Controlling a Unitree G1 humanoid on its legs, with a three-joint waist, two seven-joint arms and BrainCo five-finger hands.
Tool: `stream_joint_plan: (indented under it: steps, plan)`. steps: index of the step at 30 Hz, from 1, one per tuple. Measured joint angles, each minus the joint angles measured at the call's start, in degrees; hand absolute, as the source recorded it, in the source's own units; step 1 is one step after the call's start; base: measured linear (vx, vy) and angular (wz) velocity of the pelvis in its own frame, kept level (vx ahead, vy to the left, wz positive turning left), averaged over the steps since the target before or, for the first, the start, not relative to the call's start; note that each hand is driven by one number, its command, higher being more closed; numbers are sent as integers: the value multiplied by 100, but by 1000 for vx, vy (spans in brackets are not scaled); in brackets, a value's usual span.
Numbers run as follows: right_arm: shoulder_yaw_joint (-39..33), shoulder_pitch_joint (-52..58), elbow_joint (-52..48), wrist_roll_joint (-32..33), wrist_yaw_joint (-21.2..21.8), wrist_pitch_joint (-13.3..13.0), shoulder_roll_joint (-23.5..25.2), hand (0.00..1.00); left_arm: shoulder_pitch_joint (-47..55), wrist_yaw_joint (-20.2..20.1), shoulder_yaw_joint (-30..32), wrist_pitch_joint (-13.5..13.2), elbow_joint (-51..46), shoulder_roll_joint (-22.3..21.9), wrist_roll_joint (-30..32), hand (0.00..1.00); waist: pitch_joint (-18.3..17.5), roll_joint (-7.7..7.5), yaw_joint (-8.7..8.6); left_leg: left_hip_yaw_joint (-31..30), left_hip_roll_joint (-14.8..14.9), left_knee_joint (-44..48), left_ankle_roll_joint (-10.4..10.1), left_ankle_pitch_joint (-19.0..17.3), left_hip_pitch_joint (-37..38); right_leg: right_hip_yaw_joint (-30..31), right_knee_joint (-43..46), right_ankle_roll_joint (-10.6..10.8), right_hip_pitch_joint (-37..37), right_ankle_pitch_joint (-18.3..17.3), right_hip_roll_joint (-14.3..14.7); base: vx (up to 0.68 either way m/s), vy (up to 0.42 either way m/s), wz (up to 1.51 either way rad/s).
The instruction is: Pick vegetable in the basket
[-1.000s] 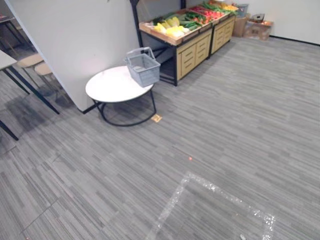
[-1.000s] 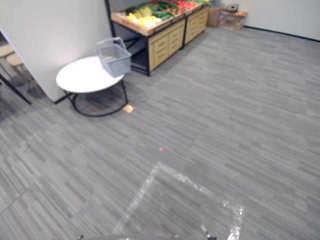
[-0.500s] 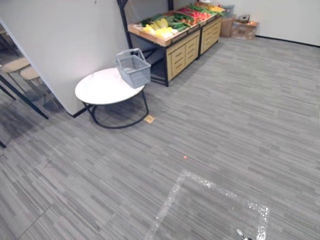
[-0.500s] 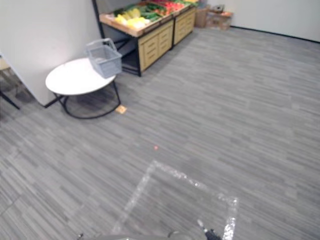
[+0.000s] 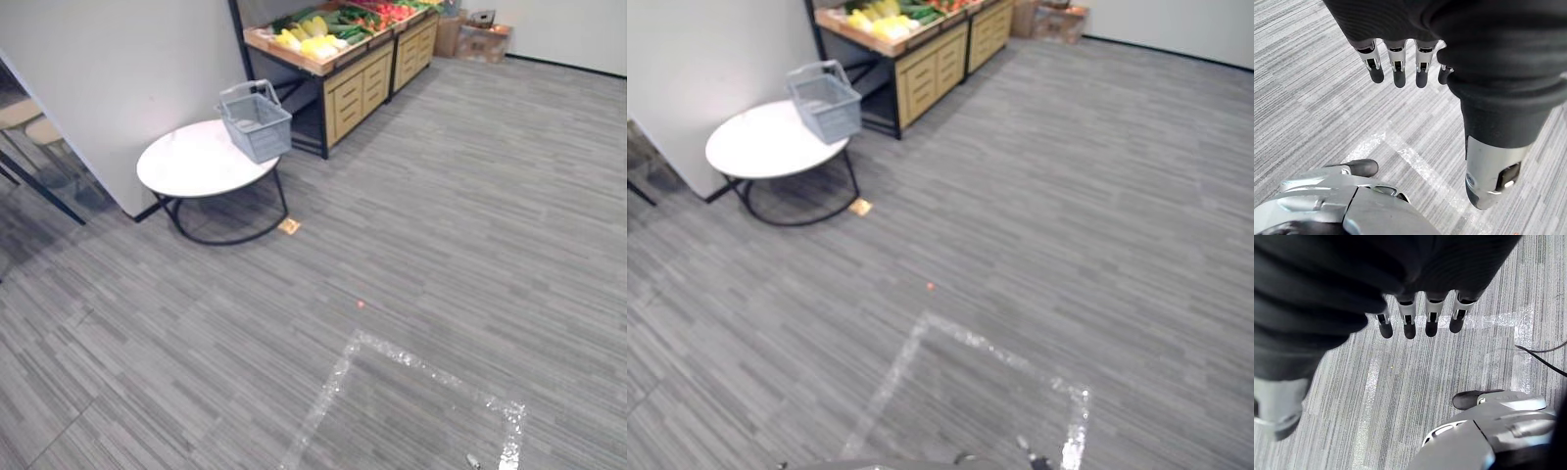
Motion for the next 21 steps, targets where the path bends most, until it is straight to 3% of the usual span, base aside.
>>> stream_joint_plan:
  steps: [3, 5, 6, 8, 9, 10, 12, 14, 17, 20, 21]
  plan:
    - [-8, -106, -5, 12, -15, 1, -12, 0, -74, 35, -10, 6, -13, 0, -12, 0, 79, 64, -15, 17, 60, 2, -1, 1, -49, 32, 274, 88, -196, -75, 20, -37, -30, -8]
    - [-17, -188, -6, 14, -61, 2, 8, 0, -154, 50, -8, 7, -22, 26, -18, 0, 186, 21, -13, 22, 92, 2, -10, 7, -142, 40, 698, 43, -484, -242, 9, -66, -25, -6]
    - [-18, -234, -5, 20, -100, 4, 16, 0, -202, 61, -4, 6, -35, 74, -24, 0, 288, -54, -7, 29, 91, 112, -42, -29, -207, 39, 917, -79, -619, -386, -33, -102, -75, 0]
    - [6, -279, -5, 53, -154, 0, 42, 0, -263, 98, 0, 2, -103, 113, -64, 0, 339, -139, 0, 33, 243, 1157, -69, -495, -779, 31, 1175, -168, -851, -603, -93, -96, -98, 1]
    - [70, -301, -5, 60, -182, -4, 2, 0, -247, 131, 1, -5, -211, 73, -116, 0, 391, -56, 32, 46, 480, 2126, -89, -829, -1267, 21, 1260, -260, -917, -707, -34, -39, -74, 3]
    - [134, -323, -4, 62, -192, -5, -6, 0, -253, 155, 16, -8, -248, 75, -129, 0, 450, -46, 26, 33, 579, 2650, -83, -878, -1524, 7, 1277, -285, -906, -723, -25, -47, -101, 12]
    - [571, -334, 0, 52, -201, -4, -181, 0, -271, 179, 256, -20, -433, -21, -264, 0, 781, 31, 24, -261, 936, 4734, 51, -747, -2422, -118, 1265, -357, -593, -781, -25, 20, 9, 25]
    - [716, -414, -2, 48, -230, 9, -240, 0, -278, 216, 259, -26, -431, -60, -352, 0, 864, 91, 101, -468, 895, 5157, -54, -851, -2923, -171, 1190, -334, -332, -854, -195, 118, 137, 18]
    - [903, -549, -7, 0, -304, 3, -342, 0, -316, 225, 208, -31, -420, -65, -351, 0, 866, 97, 215, -452, 771, 3866, -25, -762, -3152, -194, 1060, -234, -308, -913, -410, 173, 173, 7]
    - [1191, -680, -35, 67, -437, -1, -450, 0, -206, 274, 211, -25, -393, -144, -349, 0, 848, 206, 303, -597, 834, 1095, -172, 69, -3171, -177, 804, -38, -167, -1030, -513, 373, 312, 2]
    - [1263, -754, -52, 180, -441, -7, -505, 0, -156, 280, 211, -19, -376, -187, -347, 0, 856, 269, 320, -645, 963, 848, -173, 87, -3245, -136, 786, 73, -108, -1097, -513, 473, 404, -10]
